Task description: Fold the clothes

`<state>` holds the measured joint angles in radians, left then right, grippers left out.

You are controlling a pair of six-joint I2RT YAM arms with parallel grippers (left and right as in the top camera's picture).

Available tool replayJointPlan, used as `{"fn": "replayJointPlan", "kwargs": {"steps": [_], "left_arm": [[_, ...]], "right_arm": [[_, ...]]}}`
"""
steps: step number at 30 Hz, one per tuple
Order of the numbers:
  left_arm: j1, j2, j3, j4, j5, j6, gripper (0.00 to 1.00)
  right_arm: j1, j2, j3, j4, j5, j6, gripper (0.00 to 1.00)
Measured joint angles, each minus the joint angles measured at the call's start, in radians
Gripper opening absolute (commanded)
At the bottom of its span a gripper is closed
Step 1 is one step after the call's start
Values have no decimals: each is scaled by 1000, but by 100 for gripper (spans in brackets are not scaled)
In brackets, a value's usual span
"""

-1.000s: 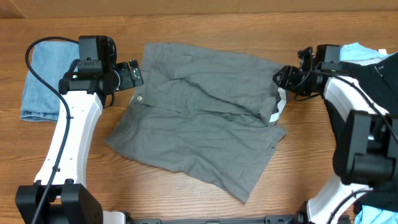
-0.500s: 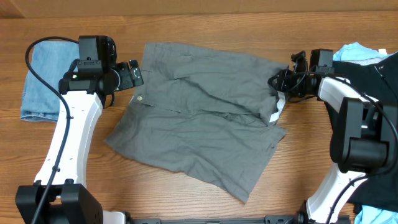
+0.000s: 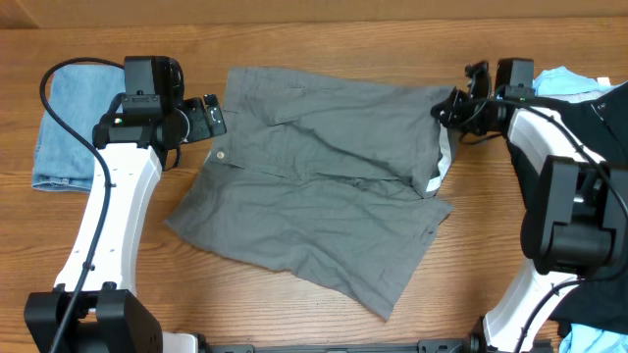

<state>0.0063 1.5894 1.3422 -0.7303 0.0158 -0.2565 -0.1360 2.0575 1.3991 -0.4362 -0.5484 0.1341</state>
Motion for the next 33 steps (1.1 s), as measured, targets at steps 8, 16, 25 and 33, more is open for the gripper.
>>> {"fn": "replayJointPlan", "kwargs": {"steps": [8, 16, 25, 33], "left_arm": [[0, 0, 0, 0, 0, 0, 100], [0, 0, 0, 0, 0, 0, 100], [0, 0, 0, 0, 0, 0, 100], [0, 0, 0, 0, 0, 0, 100]], "right_arm": [[0, -2, 11, 120, 85, 0, 4], [8, -2, 12, 227, 223, -4, 4], [33, 32, 17, 246, 347, -32, 42], [32, 54, 116, -9, 458, -32, 100]]}}
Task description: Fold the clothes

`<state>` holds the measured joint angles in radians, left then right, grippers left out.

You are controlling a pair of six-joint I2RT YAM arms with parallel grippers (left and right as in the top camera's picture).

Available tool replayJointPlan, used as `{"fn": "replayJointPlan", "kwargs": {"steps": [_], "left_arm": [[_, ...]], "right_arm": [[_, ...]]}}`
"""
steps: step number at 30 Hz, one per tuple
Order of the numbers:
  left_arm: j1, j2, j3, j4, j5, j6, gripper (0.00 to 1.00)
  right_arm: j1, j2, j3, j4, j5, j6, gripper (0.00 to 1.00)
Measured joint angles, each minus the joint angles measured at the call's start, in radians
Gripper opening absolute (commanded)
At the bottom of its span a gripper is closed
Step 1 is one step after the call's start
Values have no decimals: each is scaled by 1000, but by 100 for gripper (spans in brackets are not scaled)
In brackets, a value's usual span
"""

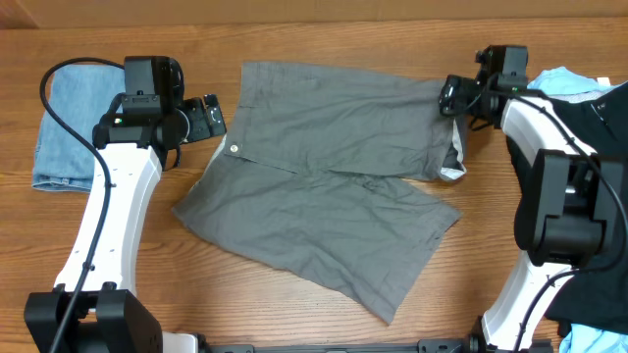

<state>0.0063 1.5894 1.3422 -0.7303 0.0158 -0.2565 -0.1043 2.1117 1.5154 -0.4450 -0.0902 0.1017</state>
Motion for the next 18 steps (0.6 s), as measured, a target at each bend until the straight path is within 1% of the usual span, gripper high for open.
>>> {"fn": "replayJointPlan", "kwargs": {"steps": [2, 4, 5, 6, 7, 8, 9, 11, 13, 16, 18], "left_arm": [[0, 0, 0, 0, 2, 0, 100], [0, 0, 0, 1, 3, 0, 100], [0, 0, 0, 0, 3, 0, 100], [0, 0, 0, 1, 3, 0, 100], [0, 0, 0, 0, 3, 0, 100], [0, 0, 0, 0, 3, 0, 100], [0, 0, 0, 0, 3, 0, 100], [0, 0, 0, 0, 3, 0, 100], [0, 0, 0, 0, 3, 0, 100], [0, 0, 0, 0, 3, 0, 100], [0, 0, 0, 0, 3, 0, 100]], "right_arm": [[0, -3, 93, -109, -14, 3, 100], [0, -35, 196, -297, -33, 24, 99], [-1, -60, 238, -387, -37, 36, 92], [-1, -87, 260, -441, -41, 39, 71], [-2, -134, 292, -539, -47, 50, 31], [-2, -170, 305, -589, -58, 54, 6], [-2, -200, 317, -637, -79, 56, 4], [-4, -236, 324, -725, -156, 55, 4], [-5, -234, 304, -745, -217, 37, 4], [-4, -230, 195, -729, -275, 18, 4], [-4, -227, 103, -644, -302, 8, 4]]}}
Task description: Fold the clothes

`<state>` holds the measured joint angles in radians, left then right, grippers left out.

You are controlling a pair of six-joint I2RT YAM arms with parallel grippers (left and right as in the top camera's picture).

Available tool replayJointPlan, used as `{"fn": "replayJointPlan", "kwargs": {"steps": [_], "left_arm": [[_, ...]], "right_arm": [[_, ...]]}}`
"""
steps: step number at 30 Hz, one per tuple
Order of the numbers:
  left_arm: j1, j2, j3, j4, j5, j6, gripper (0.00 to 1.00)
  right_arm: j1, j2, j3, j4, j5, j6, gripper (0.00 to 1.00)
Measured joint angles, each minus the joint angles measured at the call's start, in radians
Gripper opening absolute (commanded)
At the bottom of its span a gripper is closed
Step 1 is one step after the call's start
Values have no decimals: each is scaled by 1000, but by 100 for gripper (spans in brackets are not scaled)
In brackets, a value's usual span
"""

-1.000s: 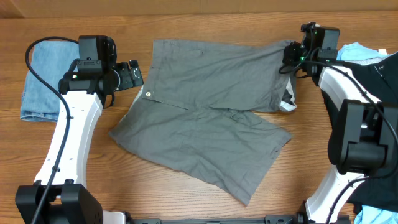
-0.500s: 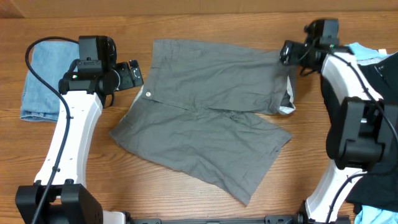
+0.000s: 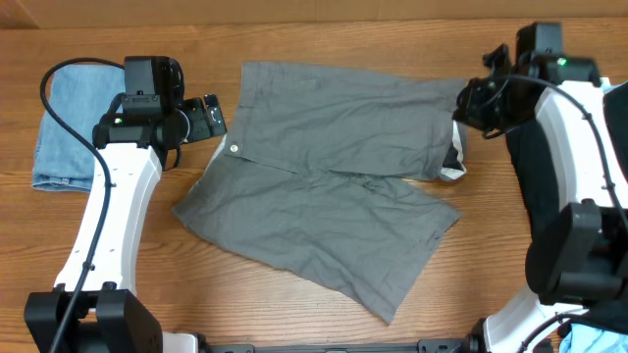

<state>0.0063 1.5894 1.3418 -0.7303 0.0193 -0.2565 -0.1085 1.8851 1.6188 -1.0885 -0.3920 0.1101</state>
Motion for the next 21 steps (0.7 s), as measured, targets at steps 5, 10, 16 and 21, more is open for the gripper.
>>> {"fn": "replayJointPlan", "kwargs": {"steps": [5, 10, 16, 21], "left_arm": [[0, 0, 0, 0, 0, 0, 100], [0, 0, 0, 1, 0, 0, 100], [0, 0, 0, 0, 0, 0, 100], [0, 0, 0, 0, 0, 0, 100]], "right_arm": [[0, 5, -245, 203, -86, -58, 4], [0, 7, -426, 339, -88, -77, 4], [0, 4, -547, 435, -2, -58, 4], [14, -10, -549, 437, 79, 47, 4]]}}
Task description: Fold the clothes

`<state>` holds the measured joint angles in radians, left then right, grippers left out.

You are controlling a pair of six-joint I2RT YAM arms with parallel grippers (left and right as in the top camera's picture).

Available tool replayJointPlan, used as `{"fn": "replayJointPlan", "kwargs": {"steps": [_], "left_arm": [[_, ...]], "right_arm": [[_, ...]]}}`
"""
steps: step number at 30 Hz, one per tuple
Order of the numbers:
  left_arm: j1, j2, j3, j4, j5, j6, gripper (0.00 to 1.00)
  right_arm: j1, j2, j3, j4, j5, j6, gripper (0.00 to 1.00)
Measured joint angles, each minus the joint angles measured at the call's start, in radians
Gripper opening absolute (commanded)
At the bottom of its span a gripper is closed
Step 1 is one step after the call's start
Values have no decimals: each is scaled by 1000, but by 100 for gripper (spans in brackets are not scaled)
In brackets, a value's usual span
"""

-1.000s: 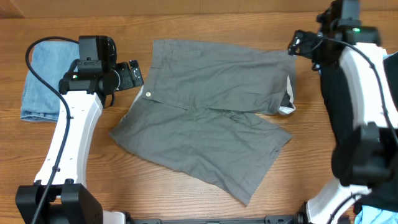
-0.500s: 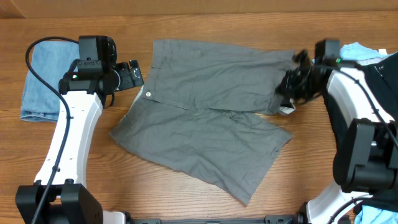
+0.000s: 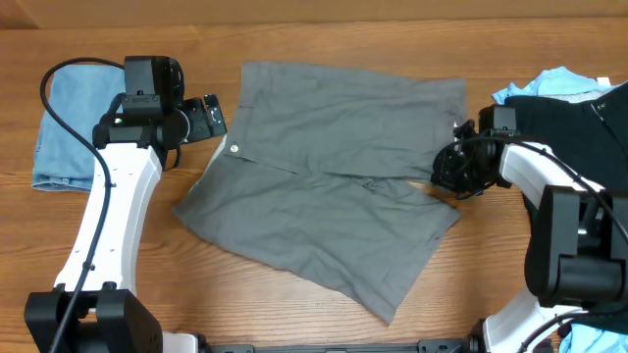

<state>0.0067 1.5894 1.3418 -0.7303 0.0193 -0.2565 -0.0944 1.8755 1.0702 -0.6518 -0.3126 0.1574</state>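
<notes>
Grey shorts (image 3: 334, 186) lie spread flat across the middle of the wooden table, waistband to the left with a small button (image 3: 234, 149). My left gripper (image 3: 209, 118) rests just off the waistband's left edge, its jaws apart and holding nothing. At the shorts' right edge, my right gripper (image 3: 446, 173) sits low over the hem of the far leg, where the two legs meet. It covers the turned-up hem corner, and its fingers look open.
A folded blue denim piece (image 3: 64, 123) lies at the far left behind the left arm. A black garment (image 3: 579, 123) and a light blue cloth (image 3: 554, 80) are piled at the right edge.
My right gripper has gone from above the far leg's upper right corner to down at the hem's lower corner. The shorts and the left arm have not moved.
At first the right gripper gripped the far leg's hem, the shorts rumpled and lying further left. Then the shorts lay flatter, shifted right, still gripped. Then the gripper was clear of the cloth. It now sits at the hem's lower corner. The left arm stayed still.
</notes>
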Motion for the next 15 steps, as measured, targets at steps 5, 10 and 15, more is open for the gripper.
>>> {"fn": "replayJointPlan", "kwargs": {"steps": [5, 10, 15], "left_arm": [[0, 0, 0, 0, 0, 0, 100], [0, 0, 0, 0, 0, 0, 100], [0, 0, 0, 0, 0, 0, 100]], "right_arm": [[0, -10, 0, 1, 65, 79, 8], [0, -12, -5, 105, 144, 119, 9], [0, -12, -5, 136, 209, 127, 14]]}}
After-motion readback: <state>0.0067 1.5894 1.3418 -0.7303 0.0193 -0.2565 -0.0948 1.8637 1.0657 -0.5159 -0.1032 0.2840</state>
